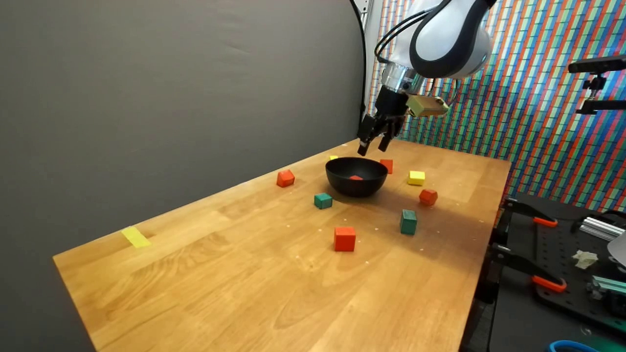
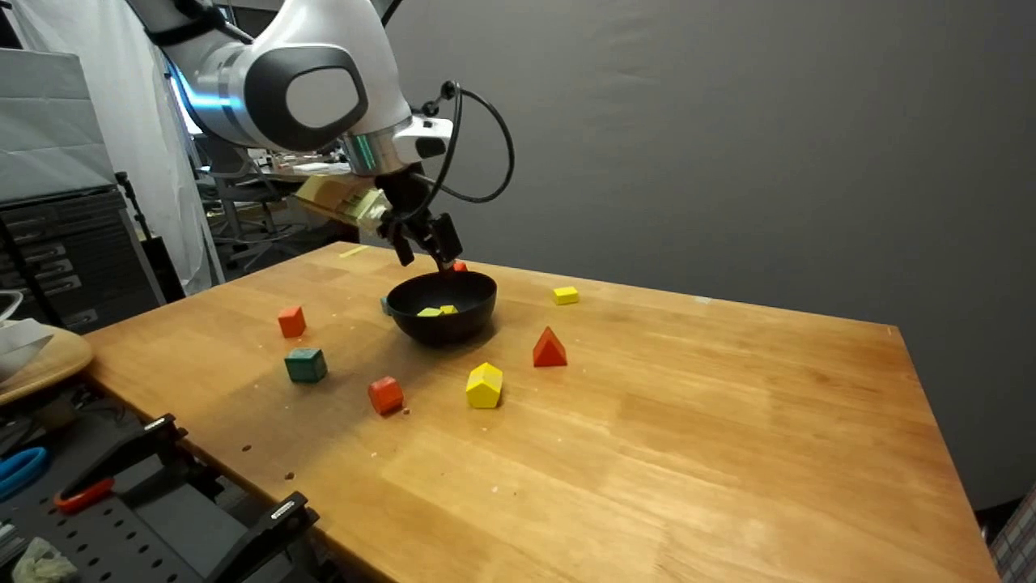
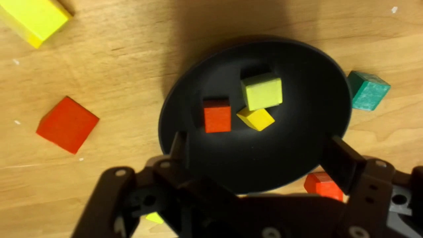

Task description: Remove the blocks from the bowl

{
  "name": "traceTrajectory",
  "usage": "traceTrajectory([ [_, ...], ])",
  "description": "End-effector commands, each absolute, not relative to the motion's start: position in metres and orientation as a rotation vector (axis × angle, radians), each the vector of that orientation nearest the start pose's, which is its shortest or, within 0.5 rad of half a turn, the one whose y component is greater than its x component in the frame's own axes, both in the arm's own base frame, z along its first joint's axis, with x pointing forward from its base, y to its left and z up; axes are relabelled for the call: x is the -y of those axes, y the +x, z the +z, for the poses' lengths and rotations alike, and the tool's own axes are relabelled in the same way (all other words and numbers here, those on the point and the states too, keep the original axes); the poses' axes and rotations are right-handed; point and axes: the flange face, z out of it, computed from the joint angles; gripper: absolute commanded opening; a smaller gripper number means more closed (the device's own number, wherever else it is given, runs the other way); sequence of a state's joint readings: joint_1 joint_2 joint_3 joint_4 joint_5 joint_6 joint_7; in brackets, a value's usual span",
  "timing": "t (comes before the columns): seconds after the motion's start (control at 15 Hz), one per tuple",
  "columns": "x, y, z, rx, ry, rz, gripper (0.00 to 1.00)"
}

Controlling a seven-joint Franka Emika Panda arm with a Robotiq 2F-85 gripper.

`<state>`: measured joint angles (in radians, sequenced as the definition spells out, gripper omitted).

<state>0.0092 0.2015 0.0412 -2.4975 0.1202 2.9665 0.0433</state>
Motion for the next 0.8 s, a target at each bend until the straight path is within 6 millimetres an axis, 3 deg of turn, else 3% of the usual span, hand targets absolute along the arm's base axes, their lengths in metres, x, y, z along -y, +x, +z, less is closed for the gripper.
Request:
traceTrajectory([
  [0.0,-0.012,0.539,0.223,-0.119,-3.073,-0.287,1.0],
  [0.4,-0.041,0.592,0.21,-0.003,-3.061,-0.105,1.0],
  [0.73,-0.045,0.604,0.187,-0.003,-3.061,0.153,1.0],
])
